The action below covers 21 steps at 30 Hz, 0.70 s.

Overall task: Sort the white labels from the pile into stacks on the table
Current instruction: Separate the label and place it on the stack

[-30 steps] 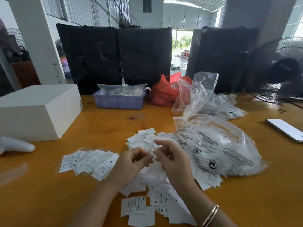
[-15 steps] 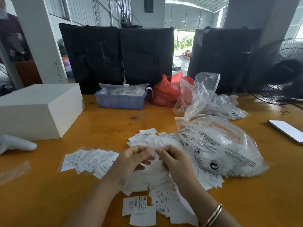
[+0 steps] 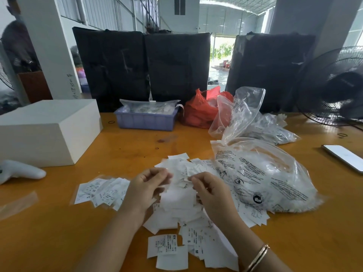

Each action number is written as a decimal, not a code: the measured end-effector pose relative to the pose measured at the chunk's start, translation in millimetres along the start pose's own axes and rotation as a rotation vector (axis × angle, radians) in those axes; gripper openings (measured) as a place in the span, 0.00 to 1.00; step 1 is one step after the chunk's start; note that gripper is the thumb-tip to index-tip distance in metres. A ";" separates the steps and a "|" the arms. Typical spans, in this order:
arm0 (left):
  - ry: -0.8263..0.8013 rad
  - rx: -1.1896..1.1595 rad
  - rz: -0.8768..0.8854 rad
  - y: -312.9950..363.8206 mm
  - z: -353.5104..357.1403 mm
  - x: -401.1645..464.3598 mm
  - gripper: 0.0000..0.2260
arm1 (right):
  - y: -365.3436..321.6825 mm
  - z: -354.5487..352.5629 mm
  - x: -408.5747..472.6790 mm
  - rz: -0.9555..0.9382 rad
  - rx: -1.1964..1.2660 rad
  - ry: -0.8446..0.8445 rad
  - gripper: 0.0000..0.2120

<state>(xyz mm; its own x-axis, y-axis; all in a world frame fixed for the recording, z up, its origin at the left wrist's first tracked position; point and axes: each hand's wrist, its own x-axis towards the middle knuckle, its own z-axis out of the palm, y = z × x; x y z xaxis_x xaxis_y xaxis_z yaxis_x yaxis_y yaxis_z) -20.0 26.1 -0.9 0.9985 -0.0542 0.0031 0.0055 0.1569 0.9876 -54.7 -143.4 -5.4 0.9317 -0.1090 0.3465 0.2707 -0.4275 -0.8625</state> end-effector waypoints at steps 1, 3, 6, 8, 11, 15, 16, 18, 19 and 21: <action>0.027 -0.042 0.002 1.6 -2.4 0.8 0.13 | 2.2 -2.3 0.5 -0.085 -0.200 -0.047 0.05; 0.068 -0.101 0.015 3.6 -6.6 2.4 0.14 | 5.8 -3.4 -0.9 -0.216 -0.533 -0.199 0.10; 0.115 -0.129 0.029 2.2 -9.3 5.1 0.09 | 10.3 3.3 -1.9 -0.312 -0.781 -0.374 0.20; 0.129 -0.115 0.035 0.3 -10.1 7.2 0.05 | 10.8 7.4 -2.3 -0.379 -0.863 -0.376 0.20; 0.132 -0.081 0.049 -2.3 -11.2 8.8 0.05 | 11.2 9.7 -2.8 -0.477 -0.952 -0.329 0.16; 0.127 -0.074 0.061 -2.3 -11.1 7.8 0.11 | 8.4 12.4 -2.6 -0.464 -0.954 -0.290 0.18; 0.125 -0.065 0.062 -2.6 -10.9 7.9 0.10 | 6.9 12.2 -2.1 -0.428 -0.911 -0.258 0.17; 0.128 -0.041 0.060 -4.2 -10.7 8.5 0.05 | 5.1 9.9 -1.0 -0.277 -0.706 -0.162 0.12; 0.132 -0.028 0.058 -4.9 -10.7 9.1 0.04 | 4.4 8.3 -0.8 -0.169 -0.561 -0.109 0.08; 0.138 -0.012 0.054 -5.8 -10.8 9.9 0.05 | 6.2 5.7 0.6 0.017 -0.278 -0.032 0.03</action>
<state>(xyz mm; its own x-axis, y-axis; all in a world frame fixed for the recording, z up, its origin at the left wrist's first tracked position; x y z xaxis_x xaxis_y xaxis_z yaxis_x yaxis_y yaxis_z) -9.5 35.3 -8.3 0.9954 0.0902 0.0336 -0.0484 0.1675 0.9847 -51.1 -141.0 -12.6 0.9441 -0.0917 0.3167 0.1821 -0.6558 -0.7326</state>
